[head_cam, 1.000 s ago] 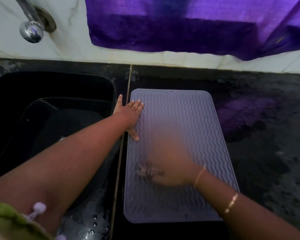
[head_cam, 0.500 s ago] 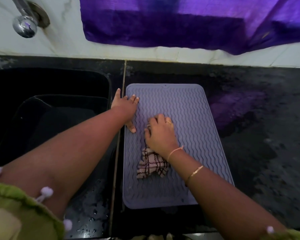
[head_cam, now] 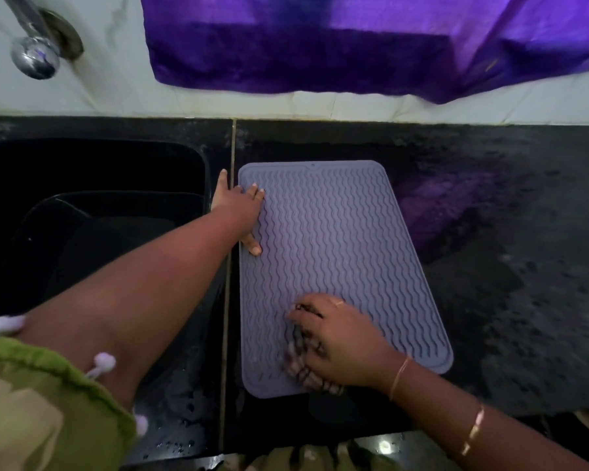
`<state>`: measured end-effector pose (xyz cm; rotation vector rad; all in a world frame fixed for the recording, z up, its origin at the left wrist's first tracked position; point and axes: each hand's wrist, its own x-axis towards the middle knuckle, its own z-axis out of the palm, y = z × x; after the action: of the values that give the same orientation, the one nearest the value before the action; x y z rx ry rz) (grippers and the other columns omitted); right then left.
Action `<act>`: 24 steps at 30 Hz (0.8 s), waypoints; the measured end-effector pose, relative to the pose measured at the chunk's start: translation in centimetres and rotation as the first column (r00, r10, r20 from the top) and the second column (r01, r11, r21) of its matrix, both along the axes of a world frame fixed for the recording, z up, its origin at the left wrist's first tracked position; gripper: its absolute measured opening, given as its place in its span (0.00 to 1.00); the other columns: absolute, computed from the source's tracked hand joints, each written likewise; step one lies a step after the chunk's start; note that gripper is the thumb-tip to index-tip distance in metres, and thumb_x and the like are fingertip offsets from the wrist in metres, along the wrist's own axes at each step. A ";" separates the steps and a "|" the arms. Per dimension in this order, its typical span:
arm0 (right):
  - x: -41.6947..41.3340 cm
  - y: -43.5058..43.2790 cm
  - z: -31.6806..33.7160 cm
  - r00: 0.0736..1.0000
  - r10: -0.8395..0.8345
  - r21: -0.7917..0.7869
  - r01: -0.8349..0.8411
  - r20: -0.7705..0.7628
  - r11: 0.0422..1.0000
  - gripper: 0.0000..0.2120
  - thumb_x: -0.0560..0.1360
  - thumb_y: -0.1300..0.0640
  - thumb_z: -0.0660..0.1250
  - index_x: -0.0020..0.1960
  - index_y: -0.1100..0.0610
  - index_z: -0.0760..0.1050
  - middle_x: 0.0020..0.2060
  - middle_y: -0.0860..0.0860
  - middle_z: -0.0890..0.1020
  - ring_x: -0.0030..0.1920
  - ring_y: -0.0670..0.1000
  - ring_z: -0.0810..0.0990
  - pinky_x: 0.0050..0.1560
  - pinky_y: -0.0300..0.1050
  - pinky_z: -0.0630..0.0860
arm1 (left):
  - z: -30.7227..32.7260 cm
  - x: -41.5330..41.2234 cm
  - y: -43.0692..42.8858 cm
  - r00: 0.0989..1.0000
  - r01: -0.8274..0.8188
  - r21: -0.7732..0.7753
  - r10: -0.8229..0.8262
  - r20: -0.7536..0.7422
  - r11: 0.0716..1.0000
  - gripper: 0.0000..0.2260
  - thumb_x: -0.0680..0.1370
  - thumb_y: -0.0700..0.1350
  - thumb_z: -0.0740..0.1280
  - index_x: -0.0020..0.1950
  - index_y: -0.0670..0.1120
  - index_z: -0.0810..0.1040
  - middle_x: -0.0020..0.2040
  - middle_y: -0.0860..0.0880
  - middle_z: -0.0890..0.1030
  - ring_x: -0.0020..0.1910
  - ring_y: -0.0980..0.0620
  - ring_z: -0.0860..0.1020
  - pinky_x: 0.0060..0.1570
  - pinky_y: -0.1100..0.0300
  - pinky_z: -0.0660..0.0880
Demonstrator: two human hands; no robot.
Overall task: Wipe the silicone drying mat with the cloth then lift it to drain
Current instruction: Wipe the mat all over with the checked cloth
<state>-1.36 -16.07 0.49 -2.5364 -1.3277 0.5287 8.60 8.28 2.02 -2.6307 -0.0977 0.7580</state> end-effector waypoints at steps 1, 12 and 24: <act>0.7 0.1 0.3 0.998 -0.049 0.037 0.051 -0.048 0.998 0.24 0.70 0.47 0.60 0.63 0.54 0.73 0.60 0.53 0.74 0.59 0.56 0.74 0.55 0.51 0.76 | 0.0 -0.2 -0.1 1.000 0.013 0.006 -0.013 0.015 1.000 0.57 0.64 0.72 0.66 0.78 0.43 0.42 0.79 0.46 0.47 0.77 0.44 0.54 0.71 0.37 0.38; 12.3 6.9 0.3 0.902 -0.421 -0.119 0.409 -0.096 0.905 0.45 0.68 0.33 0.65 0.76 0.53 0.52 0.76 0.55 0.51 0.75 0.60 0.51 0.73 0.59 0.53 | 0.0 -2.5 0.4 0.976 -0.213 -0.471 0.168 -0.137 0.856 0.58 0.63 0.63 0.75 0.78 0.47 0.40 0.79 0.47 0.40 0.78 0.44 0.43 0.73 0.39 0.43; 0.1 1.0 -1.2 0.952 0.268 -0.003 -0.271 0.149 0.963 0.23 0.71 0.47 0.60 0.62 0.56 0.74 0.63 0.57 0.74 0.59 0.59 0.75 0.57 0.53 0.74 | -0.5 -2.6 -0.5 0.981 -0.189 -0.401 0.153 -0.120 0.896 0.61 0.63 0.62 0.76 0.77 0.44 0.36 0.78 0.44 0.38 0.77 0.42 0.39 0.72 0.41 0.35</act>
<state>-1.22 -15.11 -0.74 -2.4345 -1.7397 0.3792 6.01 7.77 1.51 -3.0106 -0.1638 1.0498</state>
